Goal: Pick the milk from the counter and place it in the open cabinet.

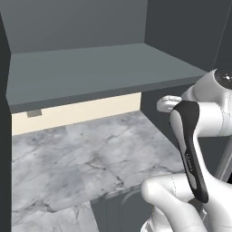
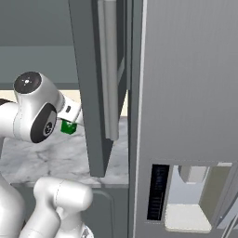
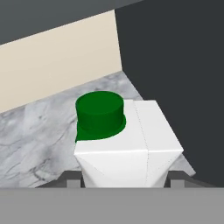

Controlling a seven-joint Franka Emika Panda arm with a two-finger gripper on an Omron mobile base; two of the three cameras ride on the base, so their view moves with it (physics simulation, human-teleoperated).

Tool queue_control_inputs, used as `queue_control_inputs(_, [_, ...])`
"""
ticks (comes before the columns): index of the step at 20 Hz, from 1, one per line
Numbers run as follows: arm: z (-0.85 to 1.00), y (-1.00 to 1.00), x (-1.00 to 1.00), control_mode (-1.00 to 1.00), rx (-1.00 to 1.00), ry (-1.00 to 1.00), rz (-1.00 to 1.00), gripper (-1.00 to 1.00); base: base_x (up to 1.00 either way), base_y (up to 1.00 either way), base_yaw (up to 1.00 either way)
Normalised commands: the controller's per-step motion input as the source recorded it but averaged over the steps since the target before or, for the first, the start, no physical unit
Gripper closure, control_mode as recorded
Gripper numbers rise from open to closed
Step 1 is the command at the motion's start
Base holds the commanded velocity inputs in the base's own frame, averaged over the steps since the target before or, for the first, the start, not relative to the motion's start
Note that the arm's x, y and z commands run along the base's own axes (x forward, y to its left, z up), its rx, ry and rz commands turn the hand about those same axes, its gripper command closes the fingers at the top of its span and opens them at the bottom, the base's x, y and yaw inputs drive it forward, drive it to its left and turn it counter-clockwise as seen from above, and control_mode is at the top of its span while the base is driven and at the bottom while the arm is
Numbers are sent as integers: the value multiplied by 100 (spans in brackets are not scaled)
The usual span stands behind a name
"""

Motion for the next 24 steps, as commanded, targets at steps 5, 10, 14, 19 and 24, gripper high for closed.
queue_control_inputs(5, [2,0,-4,-100,0,0,0,100,0,0,0])
queue_control_inputs(10, [30,0,-38,-100,-2,-21,0,100,0,0,0])
queue_control_inputs(14, [60,9,-30,-100,-13,-13,0,100,0,0,0])
queue_control_inputs(19, [100,24,-57,-100,-7,-10,0,100,0,0,0])
queue_control_inputs(24, [79,27,-30,-100,-2,-12,0,100,0,0,0])
